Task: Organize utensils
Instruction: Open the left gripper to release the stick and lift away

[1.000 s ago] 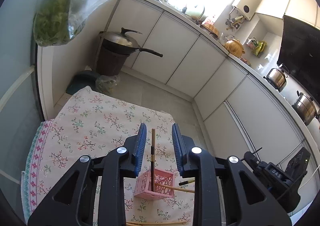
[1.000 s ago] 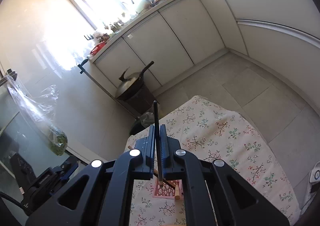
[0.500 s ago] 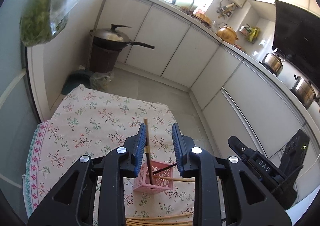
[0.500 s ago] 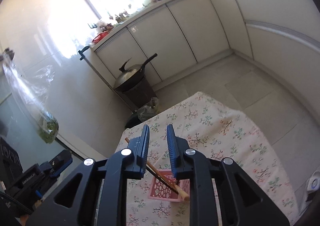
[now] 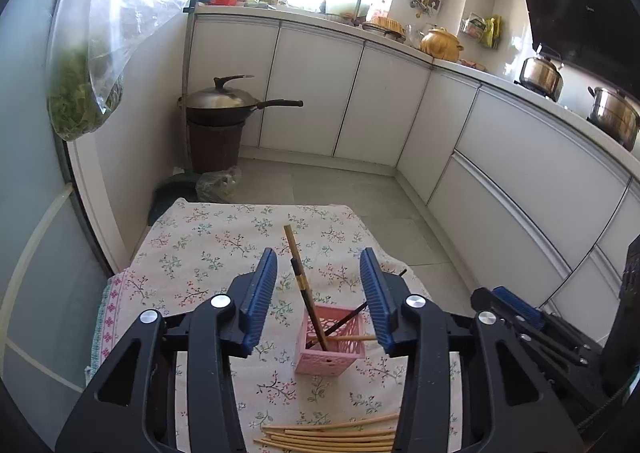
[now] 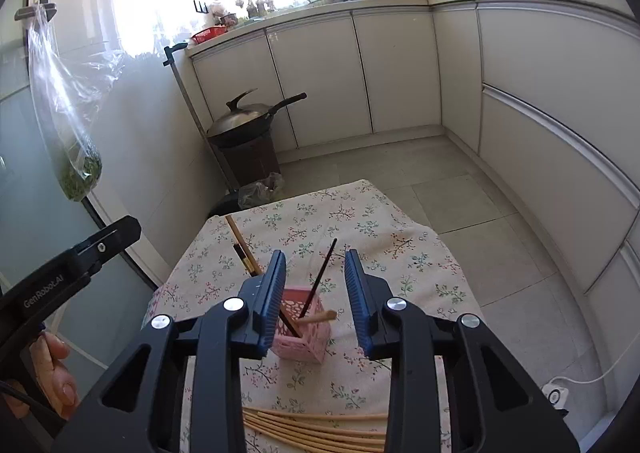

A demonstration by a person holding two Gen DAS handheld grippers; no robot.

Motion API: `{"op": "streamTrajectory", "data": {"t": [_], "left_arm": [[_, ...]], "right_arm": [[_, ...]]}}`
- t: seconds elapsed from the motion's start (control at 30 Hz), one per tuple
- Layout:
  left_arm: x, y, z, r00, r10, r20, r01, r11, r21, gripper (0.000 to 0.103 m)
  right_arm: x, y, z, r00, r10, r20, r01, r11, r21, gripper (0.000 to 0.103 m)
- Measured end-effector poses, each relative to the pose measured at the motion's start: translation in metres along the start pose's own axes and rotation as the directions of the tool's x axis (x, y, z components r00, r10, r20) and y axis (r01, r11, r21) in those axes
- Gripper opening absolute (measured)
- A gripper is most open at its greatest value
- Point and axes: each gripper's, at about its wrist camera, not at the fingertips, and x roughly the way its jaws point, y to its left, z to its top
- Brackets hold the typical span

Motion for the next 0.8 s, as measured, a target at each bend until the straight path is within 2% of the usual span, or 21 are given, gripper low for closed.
{"op": "streamTrajectory", "data": {"t": [0.1, 0.17, 0.23, 0.4, 0.47, 0.63, 0.8], "left_arm": [[-0.002, -0.004, -0.007, 1.000, 0.019, -0.008, -0.019, 1.000, 0.024, 0.049], [-0.003, -0.005, -0.013, 1.000, 0.024, -0.013, -0.024, 0.999, 0.034, 0.057], [-0.005, -0.007, -0.020, 1.000, 0.026, -0.016, -0.025, 0.999, 0.043, 0.069], [-0.003, -0.011, -0.042, 0.998, 0.030, -0.060, -0.025, 0.996, 0.081, 0.074], [-0.002, -0.011, -0.047, 0.997, 0.036, -0.073, -0.029, 0.996, 0.089, 0.076], [0.002, -0.015, -0.058, 0.994, 0.041, -0.105, -0.028, 0.992, 0.120, 0.085], [0.010, -0.022, -0.070, 0.987, 0.044, -0.155, -0.018, 0.986, 0.169, 0.091]], "right_arm": [[-0.009, -0.004, -0.007, 0.999, -0.031, 0.011, 0.031, 1.000, 0.003, 0.048], [-0.015, -0.009, -0.015, 0.998, -0.058, 0.019, 0.058, 0.998, 0.004, 0.059], [-0.020, -0.015, -0.023, 0.997, -0.080, 0.019, 0.079, 0.997, 0.013, 0.064], [-0.027, -0.029, -0.040, 0.995, -0.100, -0.010, 0.101, 0.994, 0.049, 0.079], [-0.033, -0.035, -0.049, 0.993, -0.117, -0.012, 0.118, 0.991, 0.060, 0.089], [-0.043, -0.042, -0.065, 0.988, -0.153, -0.014, 0.154, 0.986, 0.061, 0.093], [-0.051, -0.047, -0.076, 0.989, -0.141, -0.038, 0.144, 0.988, 0.061, 0.095]]}}
